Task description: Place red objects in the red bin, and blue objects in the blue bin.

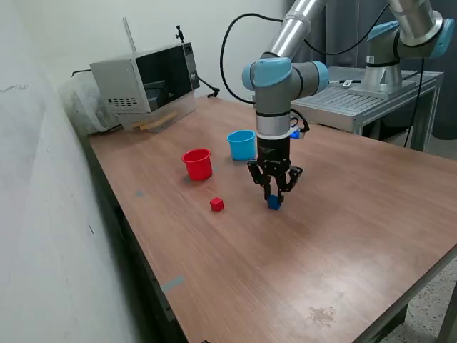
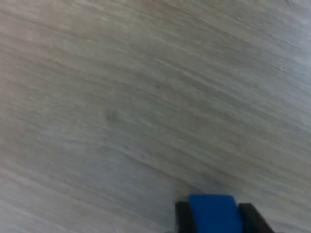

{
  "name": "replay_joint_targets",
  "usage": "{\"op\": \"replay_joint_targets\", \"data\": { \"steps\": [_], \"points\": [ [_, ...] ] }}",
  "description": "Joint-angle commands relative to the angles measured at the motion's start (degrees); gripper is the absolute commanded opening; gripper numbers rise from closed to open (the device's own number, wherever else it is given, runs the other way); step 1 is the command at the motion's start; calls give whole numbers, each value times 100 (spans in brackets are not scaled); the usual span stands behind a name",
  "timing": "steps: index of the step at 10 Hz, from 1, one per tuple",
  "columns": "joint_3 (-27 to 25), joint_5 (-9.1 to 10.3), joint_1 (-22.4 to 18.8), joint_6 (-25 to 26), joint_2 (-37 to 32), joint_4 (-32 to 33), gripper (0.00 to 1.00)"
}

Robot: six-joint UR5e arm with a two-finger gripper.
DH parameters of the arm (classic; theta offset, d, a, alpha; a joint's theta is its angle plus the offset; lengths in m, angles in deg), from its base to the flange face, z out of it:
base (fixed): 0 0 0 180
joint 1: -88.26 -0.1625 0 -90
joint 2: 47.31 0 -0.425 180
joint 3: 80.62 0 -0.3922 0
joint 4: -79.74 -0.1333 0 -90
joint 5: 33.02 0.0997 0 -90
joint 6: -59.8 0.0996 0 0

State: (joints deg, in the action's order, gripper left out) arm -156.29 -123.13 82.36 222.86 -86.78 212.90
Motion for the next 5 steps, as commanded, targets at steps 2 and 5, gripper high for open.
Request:
{"op": "replay_joint_targets", "data": {
  "steps": [2, 5],
  "points": [
    [-18, -7, -7, -134, 1, -9, 0],
    [-27, -68, 45, -143, -243, -61, 0]
  ]
}}
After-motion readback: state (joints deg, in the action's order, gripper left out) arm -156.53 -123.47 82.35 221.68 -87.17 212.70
